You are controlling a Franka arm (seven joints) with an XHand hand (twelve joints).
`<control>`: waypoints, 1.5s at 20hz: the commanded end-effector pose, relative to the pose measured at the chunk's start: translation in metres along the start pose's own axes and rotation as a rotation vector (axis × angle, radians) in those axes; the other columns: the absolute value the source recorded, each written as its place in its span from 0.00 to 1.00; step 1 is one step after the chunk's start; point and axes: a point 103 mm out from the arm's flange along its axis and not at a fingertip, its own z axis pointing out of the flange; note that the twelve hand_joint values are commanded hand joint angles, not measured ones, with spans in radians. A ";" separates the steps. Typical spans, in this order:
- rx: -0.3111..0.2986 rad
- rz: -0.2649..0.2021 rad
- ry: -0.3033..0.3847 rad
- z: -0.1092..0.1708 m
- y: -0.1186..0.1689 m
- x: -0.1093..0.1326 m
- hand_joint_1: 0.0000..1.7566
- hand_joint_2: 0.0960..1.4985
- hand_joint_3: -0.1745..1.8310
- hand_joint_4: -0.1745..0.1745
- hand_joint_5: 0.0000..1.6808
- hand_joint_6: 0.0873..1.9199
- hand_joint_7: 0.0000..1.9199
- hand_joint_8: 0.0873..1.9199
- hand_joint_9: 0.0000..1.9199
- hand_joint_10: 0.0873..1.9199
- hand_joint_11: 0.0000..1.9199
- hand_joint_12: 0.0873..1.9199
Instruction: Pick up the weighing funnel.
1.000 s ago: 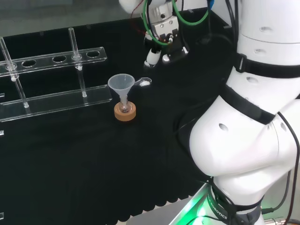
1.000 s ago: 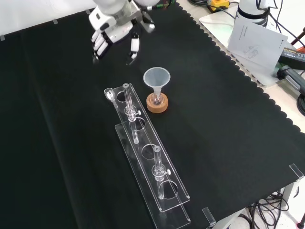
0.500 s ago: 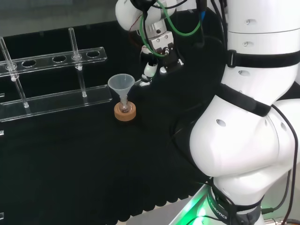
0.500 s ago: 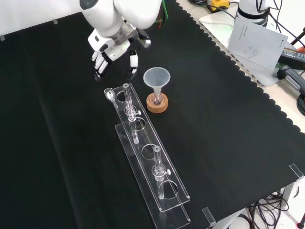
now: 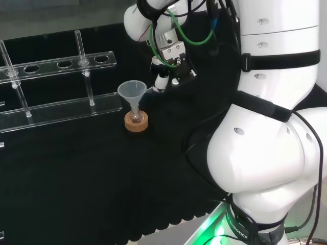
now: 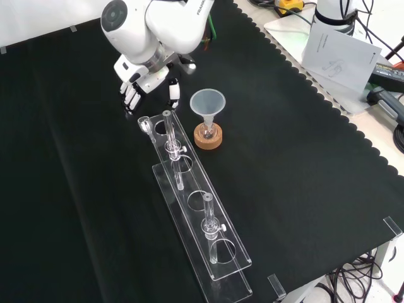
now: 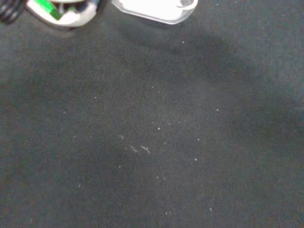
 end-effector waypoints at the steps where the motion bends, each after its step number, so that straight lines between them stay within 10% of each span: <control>1: 0.019 -0.020 -0.003 0.008 0.014 0.000 0.48 0.36 0.36 0.45 0.38 0.00 0.21 0.32 0.35 0.25 0.25 0.66; 30: 0.019 -0.017 -0.025 0.024 0.038 -0.003 0.53 0.37 0.36 0.60 0.46 0.31 0.27 0.31 0.41 0.22 0.27 0.66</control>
